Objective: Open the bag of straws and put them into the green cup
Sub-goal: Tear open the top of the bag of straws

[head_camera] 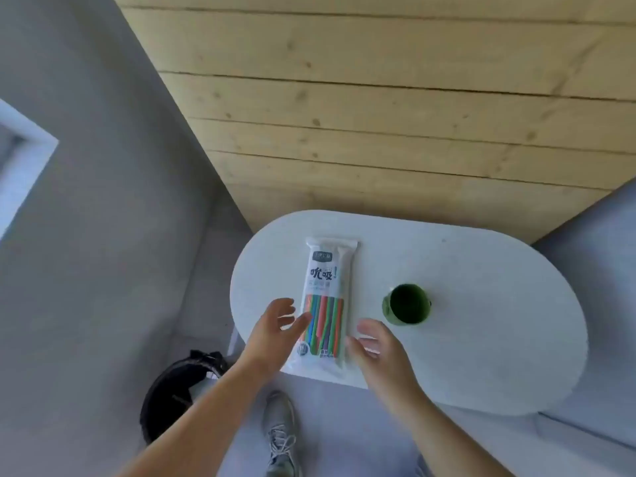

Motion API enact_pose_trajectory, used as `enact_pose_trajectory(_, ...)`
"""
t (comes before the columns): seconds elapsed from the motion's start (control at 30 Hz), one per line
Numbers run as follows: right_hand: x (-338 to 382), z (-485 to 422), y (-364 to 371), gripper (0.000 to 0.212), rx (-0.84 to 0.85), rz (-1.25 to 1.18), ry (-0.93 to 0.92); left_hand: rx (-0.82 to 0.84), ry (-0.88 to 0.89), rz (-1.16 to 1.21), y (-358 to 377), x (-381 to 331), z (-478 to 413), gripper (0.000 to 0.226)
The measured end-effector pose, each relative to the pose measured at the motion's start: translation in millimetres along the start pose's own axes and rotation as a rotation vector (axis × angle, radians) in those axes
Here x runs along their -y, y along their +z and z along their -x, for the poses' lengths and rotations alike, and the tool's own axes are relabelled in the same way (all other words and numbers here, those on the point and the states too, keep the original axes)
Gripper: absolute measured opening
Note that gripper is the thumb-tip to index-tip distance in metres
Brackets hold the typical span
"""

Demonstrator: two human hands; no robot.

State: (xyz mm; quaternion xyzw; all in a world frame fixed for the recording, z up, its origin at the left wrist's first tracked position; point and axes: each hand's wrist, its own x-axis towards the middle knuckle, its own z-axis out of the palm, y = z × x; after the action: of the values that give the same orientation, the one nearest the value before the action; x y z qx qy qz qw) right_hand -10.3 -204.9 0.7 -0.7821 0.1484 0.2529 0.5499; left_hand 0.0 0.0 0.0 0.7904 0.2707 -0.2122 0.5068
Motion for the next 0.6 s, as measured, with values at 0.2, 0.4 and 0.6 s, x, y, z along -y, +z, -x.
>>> enact_pose_trajectory(0.2,-32,-82,46,0.032,-0.026,-0.127,-0.107,-0.058,0.110,0.055,23,41,-81,0.059)
enact_pose_trajectory(0.4,-43,-135,56,0.020,-0.163,-0.200,-0.238,-0.070,0.203,0.141,38,46,-130,0.067)
enact_pose_trajectory(0.6,-36,-164,58,0.024,-0.130,-0.355,-0.346,-0.106,0.259,0.140,46,39,-153,0.079)
